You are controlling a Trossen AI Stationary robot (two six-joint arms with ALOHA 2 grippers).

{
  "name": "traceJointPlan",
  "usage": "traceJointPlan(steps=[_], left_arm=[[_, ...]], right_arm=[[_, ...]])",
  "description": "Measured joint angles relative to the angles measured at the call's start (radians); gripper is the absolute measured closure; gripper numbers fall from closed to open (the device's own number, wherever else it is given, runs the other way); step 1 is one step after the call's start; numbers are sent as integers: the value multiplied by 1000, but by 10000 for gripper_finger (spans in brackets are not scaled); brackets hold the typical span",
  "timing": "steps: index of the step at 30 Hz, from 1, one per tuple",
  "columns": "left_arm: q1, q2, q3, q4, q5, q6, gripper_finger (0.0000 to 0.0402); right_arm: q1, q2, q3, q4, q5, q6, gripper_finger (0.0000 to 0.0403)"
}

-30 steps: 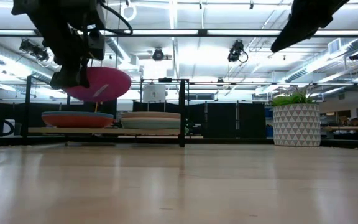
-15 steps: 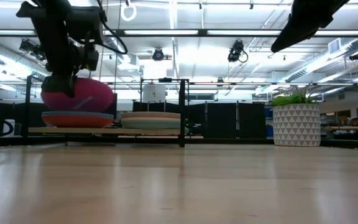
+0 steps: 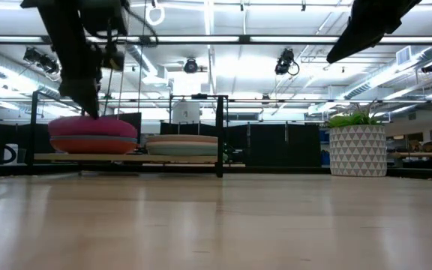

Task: Place and stack plates onto a shelf
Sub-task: Stack the pink plate on top of the blue plate on the shelf, then stack the green plate on top of the pink plate on the shelf

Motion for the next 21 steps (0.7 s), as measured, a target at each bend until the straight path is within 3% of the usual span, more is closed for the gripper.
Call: traceJointPlan(steps=[2,12,21], left_arm=[[-15,-14,20,12,47,4,184],[16,-30,-3,-3,46,-50,198],[79,-28,-44,100,44,-50,212]], right_arm=[[0,0,0,0,1,0,305],[1,1,-37,44,-6,-19,305],[1,1,-79,83,-4,-26,305]])
